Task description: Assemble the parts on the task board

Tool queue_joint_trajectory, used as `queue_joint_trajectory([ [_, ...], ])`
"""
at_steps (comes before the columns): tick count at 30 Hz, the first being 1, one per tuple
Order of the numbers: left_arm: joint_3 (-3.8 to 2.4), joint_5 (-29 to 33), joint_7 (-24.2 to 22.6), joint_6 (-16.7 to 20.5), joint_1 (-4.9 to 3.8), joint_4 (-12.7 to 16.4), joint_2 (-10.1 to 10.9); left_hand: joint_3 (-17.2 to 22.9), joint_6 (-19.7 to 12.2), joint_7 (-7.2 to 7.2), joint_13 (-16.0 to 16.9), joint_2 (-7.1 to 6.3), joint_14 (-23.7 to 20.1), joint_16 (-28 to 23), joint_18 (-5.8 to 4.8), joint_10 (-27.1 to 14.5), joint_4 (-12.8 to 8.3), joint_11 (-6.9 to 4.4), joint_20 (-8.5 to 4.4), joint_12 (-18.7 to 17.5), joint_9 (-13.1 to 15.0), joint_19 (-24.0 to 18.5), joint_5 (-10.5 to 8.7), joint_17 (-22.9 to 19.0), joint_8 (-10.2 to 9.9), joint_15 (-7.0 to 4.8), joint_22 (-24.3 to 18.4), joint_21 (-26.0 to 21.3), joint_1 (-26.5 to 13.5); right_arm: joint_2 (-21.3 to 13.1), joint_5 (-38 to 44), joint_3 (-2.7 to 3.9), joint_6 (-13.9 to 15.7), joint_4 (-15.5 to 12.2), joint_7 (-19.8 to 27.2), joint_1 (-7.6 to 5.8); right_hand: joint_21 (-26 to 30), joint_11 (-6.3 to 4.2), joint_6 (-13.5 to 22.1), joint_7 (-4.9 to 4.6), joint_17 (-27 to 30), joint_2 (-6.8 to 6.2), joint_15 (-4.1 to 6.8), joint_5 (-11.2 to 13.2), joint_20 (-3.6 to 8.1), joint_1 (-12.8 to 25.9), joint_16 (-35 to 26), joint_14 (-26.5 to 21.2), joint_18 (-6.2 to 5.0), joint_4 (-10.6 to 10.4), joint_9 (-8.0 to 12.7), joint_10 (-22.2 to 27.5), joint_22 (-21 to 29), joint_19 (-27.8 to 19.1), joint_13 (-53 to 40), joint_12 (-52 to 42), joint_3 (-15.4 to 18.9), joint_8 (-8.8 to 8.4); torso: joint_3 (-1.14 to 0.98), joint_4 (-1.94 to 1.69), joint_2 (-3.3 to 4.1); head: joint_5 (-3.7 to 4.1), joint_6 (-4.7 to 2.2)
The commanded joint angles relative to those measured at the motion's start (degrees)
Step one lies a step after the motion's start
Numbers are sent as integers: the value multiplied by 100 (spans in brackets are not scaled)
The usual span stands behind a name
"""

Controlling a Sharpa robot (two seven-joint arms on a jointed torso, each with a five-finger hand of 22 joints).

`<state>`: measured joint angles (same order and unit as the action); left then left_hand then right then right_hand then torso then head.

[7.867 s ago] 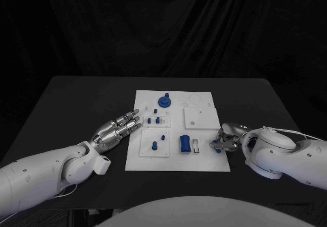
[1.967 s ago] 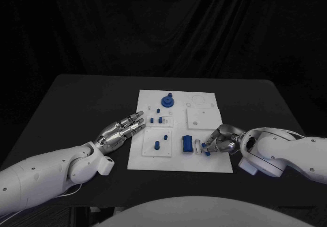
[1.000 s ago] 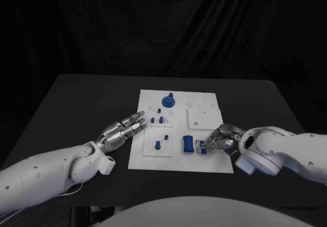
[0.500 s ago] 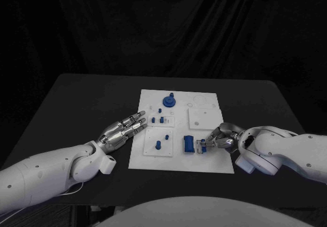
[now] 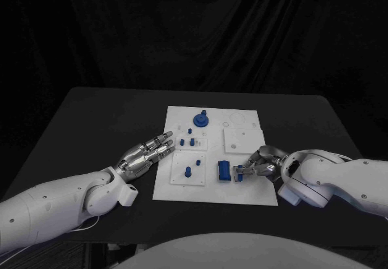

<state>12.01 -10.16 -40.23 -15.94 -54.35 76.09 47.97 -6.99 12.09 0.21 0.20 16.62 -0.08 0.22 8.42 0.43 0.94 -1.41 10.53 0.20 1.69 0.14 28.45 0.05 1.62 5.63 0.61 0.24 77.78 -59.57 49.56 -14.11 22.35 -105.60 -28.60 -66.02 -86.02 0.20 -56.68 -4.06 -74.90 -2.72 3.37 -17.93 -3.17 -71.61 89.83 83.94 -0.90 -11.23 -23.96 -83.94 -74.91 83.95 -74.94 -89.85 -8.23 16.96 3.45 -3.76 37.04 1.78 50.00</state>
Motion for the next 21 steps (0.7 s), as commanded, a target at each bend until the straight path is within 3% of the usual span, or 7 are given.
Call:
queue_joint_trajectory([
  [1, 8, 7, -23, -58, 24, 18, -33, 39, 5, 28, -6, 5, 8, -22, 60, -2, 3, 28, 45, -7, 7, 5, 23, -5, 28, 46, -1, -5, 24, 3, 51, 1, -73, -20, -122, -6, 28, -6, 32, -25, -1510, -4, 6, 44, 26, 36, 17, 606, -34, -7, 10, -606, -1343, 358, -1506, -15, 18, -37, 0, -1, 1, -8, 0],
  [7, 8, 7, -24, -60, 25, 21, -37, 39, 5, 28, -6, 5, 8, -22, 60, -2, 3, 28, 45, -7, 7, 5, 23, -5, 28, 46, -1, -5, 24, 3, 52, 1, -81, -21, -110, -6, 31, -2, 38, -32, -1510, -35, 2, 117, 23, 57, 17, 606, -35, -13, 12, -606, -1342, 356, -1506, -15, 54, -45, -1, 3, 1, -18, 0],
  [14, 8, 7, -28, -64, 26, 26, -43, 46, 9, 29, -7, 5, 8, -22, 59, -5, 2, 27, 45, -7, 7, 5, 23, -5, 29, 46, -2, -5, 21, 8, 228, 1, -20, -11, -43, -6, 12, 28, 55, -62, -1510, -157, -26, 801, -3, 312, 17, 606, -29, -178, 14, -606, -1351, 370, -1506, -15, 294, -67, -1, 5, 2, -27, 0],
  [17, 8, 7, -24, -65, 27, 22, -43, 46, 9, 29, -7, 5, 8, -22, 59, -5, 2, 27, 45, -7, 7, 5, 23, -5, 29, 46, -2, -5, 21, 3, 283, 1, 58, -11, 6, -6, 10, 28, 63, -60, -1510, -195, -26, 1193, -7, 477, 17, 606, -28, -367, 4, -606, -1352, 373, -1506, -15, 412, -68, -1, 6, 1, -25, 0],
  [21, 8, 7, -33, -62, 28, 24, -41, 46, 9, 29, -7, 5, 8, -22, 59, -5, 2, 27, 45, -7, 7, 5, 23, -5, 29, 46, -2, -5, 21, -34, 322, 1, 184, -14, 109, -6, 21, 22, 53, -52, -1510, -127, -22, 1188, -5, 443, 17, 606, -31, -407, -10, -606, -1348, 366, -1506, -15, 390, -54, 0, 1, -1, -28, 0],
])
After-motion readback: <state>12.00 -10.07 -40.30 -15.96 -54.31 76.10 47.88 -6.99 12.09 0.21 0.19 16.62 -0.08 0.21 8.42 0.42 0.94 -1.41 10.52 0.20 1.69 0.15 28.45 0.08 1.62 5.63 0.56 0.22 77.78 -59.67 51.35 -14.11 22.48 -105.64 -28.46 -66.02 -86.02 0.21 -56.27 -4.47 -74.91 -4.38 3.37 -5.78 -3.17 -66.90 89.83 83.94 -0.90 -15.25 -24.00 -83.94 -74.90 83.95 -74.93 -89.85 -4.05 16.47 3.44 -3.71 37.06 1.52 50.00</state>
